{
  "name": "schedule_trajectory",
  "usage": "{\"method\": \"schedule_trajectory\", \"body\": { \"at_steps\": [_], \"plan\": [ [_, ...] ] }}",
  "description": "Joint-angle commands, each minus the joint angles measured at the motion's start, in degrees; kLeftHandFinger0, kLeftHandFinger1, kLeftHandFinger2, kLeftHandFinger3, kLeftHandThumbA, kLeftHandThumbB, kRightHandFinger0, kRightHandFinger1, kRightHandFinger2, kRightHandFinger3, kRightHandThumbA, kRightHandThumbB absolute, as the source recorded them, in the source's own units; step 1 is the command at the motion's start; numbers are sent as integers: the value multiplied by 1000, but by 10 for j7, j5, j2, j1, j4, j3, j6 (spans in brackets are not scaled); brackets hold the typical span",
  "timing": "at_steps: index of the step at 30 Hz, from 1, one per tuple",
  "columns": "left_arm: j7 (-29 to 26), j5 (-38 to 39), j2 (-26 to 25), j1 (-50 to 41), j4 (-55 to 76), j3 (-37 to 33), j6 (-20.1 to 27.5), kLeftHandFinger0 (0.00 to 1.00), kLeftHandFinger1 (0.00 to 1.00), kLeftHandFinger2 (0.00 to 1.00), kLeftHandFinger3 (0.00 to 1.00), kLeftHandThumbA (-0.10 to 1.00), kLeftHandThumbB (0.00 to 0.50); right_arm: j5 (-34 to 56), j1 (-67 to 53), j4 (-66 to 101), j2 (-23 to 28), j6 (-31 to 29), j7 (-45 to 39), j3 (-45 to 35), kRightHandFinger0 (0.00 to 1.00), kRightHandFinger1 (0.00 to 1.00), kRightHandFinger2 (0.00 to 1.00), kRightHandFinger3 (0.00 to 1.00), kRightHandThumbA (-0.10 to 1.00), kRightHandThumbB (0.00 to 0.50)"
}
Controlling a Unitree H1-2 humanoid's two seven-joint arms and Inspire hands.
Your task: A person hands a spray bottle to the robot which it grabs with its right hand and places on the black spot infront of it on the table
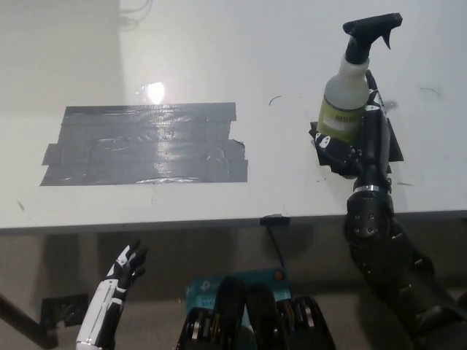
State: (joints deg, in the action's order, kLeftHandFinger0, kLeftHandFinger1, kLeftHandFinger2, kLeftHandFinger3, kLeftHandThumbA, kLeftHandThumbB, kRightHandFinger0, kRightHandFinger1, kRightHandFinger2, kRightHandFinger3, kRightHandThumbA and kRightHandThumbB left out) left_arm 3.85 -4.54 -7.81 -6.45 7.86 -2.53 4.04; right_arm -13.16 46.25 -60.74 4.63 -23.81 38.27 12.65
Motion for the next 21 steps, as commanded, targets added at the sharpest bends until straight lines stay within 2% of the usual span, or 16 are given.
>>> {"method": "schedule_trajectory", "body": {
  "at_steps": [1, 3, 7, 8, 9, 11, 12, 14, 16, 17, 19, 21],
  "plan": [
    [1, -7, -8, -2, 13, 2, 21, 1000, 1000, 1000, 1000, 1000, 28, 22, 11, 18, 0, -31, -12, -11, 1000, 1000, 1000, 1000, 990, 443],
    [1, -8, -9, -3, 14, 2, 21, 1000, 1000, 1000, 1000, 1000, 30, 39, 8, 21, -4, -31, -26, -23, 1000, 1000, 1000, 1000, 992, 464],
    [0, -9, -9, -4, 15, 4, 24, 1000, 1000, 1000, 1000, 1000, 20, 65, -7, 52, -5, -31, -56, -45, 1000, 1000, 1000, 1000, 975, 448],
    [0, -8, -9, -3, 17, 5, 21, 1000, 1000, 1000, 1000, 1000, 26, 60, -16, 76, 3, -31, -60, -44, 1000, 1000, 1000, 1000, 984, 403],
    [-1, -8, -9, -3, 19, 6, 18, 1000, 1000, 1000, 1000, 1000, 27, 58, -23, 93, 8, -31, -64, -45, 1000, 1000, 1000, 1000, 987, 396],
    [0, -6, -8, -3, 21, 6, 15, 1000, 1000, 1000, 1000, 1000, 40, 65, -37, 131, 17, -31, -80, -53, 1000, 1000, 1000, 1000, 1000, 424],
    [0, -4, -7, -4, 21, 7, 14, 1000, 1000, 1000, 1000, 1000, 38, 73, -51, 165, 25, -31, -95, -63, 1000, 1000, 1000, 1000, 1000, 474],
    [-2, -3, -5, -4, 21, 8, 14, 1000, 1000, 1000, 1000, 1000, 37, 84, -71, 216, 37, -31, -119, -74, 1000, 1000, 1000, 1000, 1000, 475],
    [0, 3, -5, -2, 22, 10, 12, 1000, 1000, 1000, 1000, 1000, 35, 99, -102, 297, 51, -8, -144, -84, 1000, 1000, 1000, 1000, 1000, 499],
    [1, 6, -6, 0, 20, 12, 14, 1000, 1000, 1000, 1000, 1000, 31, 113, -124, 353, 61, 13, -158, -88, 1000, 1000, 1000, 1000, 1000, 480],
    [3, 9, -8, 2, 17, 12, 16, 1000, 1000, 1000, 1000, 1000, 45, 151, -191, 503, 85, 64, -189, -98, 1000, 1000, 1000, 1000, 1000, 482],
    [4, 13, -7, 2, 18, 12, 13, 1000, 1000, 1000, 1000, 1000, 66, 191, -239, 592, 101, 67, -211, -93, 1000, 1000, 1000, 1000, 1000, 482]
  ]
}}
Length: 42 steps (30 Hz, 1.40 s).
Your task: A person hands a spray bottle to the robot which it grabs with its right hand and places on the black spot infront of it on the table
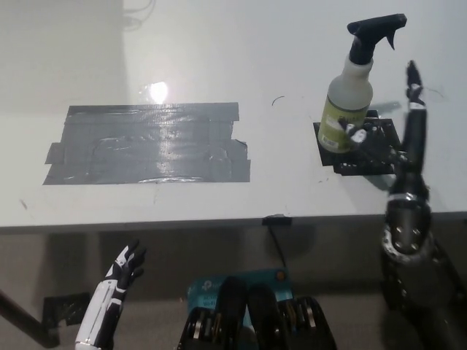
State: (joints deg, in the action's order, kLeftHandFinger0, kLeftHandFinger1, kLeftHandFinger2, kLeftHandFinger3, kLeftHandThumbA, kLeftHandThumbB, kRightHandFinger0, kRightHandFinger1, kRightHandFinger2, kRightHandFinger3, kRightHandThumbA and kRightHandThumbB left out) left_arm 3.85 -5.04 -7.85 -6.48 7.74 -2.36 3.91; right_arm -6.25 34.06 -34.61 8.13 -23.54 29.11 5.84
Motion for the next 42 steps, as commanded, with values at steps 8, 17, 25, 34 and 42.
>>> {"method": "schedule_trajectory", "body": {
  "at_steps": [8, 17, 25, 34, 42],
  "plan": [
    [8, 18, -6, 0, 13, 5, 17, 1000, 1000, 1000, 1000, 1000, 127, 194, -330, 622, 100, 100, -128, 29, 1000, 1000, 1000, 1000, 1000, 500],
    [5, 12, -9, 2, 8, 7, 27, 1000, 1000, 1000, 1000, 1000, 163, 139, -478, 673, 71, 35, -155, 140, 1000, 1000, 1000, 1000, 1000, 500],
    [2, 5, -8, -11, 8, 4, 33, 1000, 1000, 1000, 1000, 1000, 143, 117, -486, 564, 52, 78, -175, 145, 1000, 1000, 1000, 1000, 1000, 435],
    [5, 15, -8, -8, 10, 10, 31, 1000, 1000, 1000, 1000, 1000, 144, 135, -470, 506, 49, 87, -215, 123, 1000, 1000, 1000, 1000, 1000, 500],
    [6, 12, -12, -9, 13, 8, 29, 1000, 1000, 1000, 1000, 1000, 124, 139, -466, 499, 51, 102, -246, 103, 1000, 1000, 1000, 1000, 1000, 469]
  ]
}}
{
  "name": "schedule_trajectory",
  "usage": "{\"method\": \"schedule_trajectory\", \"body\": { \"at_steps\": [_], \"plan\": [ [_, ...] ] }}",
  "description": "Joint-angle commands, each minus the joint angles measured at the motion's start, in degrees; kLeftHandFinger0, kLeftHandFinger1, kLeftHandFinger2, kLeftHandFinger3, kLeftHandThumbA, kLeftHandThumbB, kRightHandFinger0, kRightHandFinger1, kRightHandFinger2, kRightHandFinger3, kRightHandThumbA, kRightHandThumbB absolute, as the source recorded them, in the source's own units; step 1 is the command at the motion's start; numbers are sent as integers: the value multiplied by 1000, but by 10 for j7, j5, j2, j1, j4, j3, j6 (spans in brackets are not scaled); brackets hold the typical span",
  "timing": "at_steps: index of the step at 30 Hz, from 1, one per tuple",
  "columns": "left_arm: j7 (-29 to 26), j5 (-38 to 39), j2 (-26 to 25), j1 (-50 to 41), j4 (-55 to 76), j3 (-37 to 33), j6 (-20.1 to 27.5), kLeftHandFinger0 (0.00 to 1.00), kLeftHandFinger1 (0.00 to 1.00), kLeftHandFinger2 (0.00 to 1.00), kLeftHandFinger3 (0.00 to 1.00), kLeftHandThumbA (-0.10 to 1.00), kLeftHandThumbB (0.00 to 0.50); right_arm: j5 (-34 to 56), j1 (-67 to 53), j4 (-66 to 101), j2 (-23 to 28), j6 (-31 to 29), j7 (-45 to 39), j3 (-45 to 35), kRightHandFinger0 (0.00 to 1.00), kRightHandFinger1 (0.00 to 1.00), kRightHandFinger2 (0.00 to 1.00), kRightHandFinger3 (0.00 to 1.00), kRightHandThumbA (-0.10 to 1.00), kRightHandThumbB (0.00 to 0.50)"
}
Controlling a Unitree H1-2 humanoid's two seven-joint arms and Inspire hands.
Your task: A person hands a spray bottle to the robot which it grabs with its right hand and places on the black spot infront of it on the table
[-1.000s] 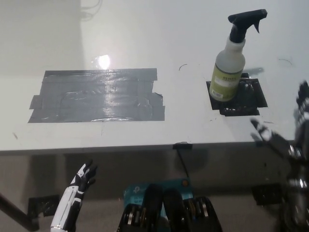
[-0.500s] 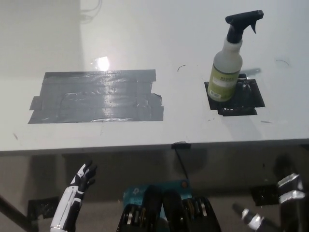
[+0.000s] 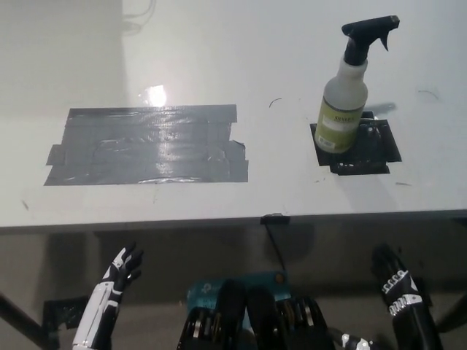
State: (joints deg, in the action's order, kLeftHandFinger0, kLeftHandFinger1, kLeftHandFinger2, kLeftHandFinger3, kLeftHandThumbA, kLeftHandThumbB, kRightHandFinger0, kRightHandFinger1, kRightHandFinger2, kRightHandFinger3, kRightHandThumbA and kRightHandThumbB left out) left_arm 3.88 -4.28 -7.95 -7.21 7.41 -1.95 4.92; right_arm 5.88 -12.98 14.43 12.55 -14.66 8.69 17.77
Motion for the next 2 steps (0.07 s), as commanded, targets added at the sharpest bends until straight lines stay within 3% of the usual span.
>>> {"method": "schedule_trajectory", "body": {
  "at_steps": [1, 2],
  "plan": [
    [6, 4, -11, -1, 16, 4, 19, 1000, 1000, 1000, 1000, 1000, 123, 16, 5, 7, 5, 14, -42, -18, 1000, 1000, 1000, 1000, 1000, 469],
    [6, 4, -11, -1, 16, 4, 19, 1000, 1000, 1000, 1000, 1000, 123, 16, 5, 7, 5, 14, -42, -18, 1000, 1000, 1000, 1000, 1000, 469]
  ]
}}
